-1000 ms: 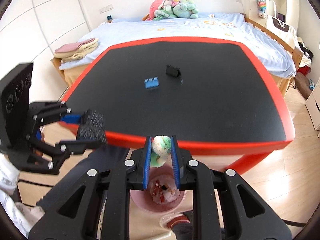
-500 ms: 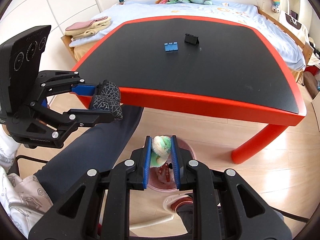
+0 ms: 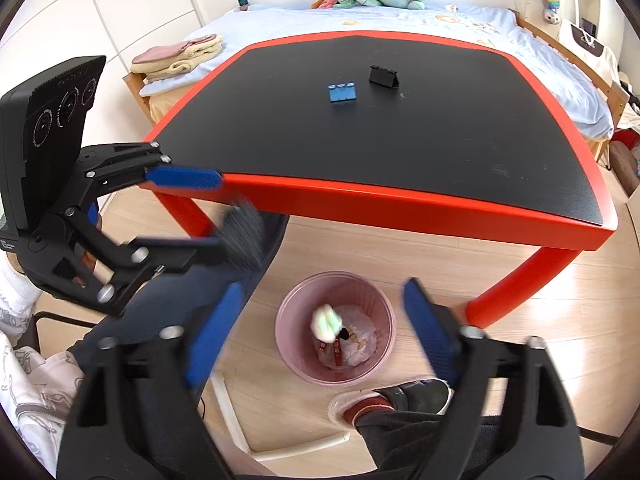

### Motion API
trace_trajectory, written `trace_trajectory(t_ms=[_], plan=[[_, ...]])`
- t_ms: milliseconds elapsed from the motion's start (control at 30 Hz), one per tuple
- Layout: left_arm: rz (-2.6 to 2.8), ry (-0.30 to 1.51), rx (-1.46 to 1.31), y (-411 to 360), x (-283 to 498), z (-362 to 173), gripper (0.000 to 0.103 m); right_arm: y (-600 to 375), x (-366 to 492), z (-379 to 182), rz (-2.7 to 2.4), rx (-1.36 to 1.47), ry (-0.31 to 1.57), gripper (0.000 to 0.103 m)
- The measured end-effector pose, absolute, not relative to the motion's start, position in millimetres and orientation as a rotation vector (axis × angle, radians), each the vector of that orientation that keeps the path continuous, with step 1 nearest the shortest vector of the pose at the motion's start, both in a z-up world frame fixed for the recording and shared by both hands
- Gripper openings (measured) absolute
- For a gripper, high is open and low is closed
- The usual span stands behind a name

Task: Collect trash
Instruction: 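Carry the cloth and tissue over the pink wastebasket and open both tools, then move both tools back over the table toward the blue and black clips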

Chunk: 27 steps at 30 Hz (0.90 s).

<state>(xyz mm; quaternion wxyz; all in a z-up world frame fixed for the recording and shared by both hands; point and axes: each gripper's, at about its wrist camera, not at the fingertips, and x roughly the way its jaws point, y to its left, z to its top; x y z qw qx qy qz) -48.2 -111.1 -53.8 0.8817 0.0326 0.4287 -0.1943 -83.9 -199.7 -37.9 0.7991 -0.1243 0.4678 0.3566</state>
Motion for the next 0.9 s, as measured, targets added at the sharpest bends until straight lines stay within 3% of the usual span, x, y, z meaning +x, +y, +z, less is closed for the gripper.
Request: trace_trajectory(t_ms=[33, 200, 900], plan=[[-0.401, 0.888, 0.065, -110.3, -48.6, -53.6, 0.089, -200.2, -82.8, -39.2, 0.753, -0.271, 1.008, 0.091], [-0.376, 0.887, 0.054, -104.0, -49.0, -52.7, 0.095, -202.8, -80.8, -43.3, 0.728, -0.278, 1.015, 0.096], [-0.337, 0.887, 0.046, -89.8, -45.3, -46.7, 0.095, -200.0, -74.0, -33.1, 0.746, -0.272, 0.988, 0.098]])
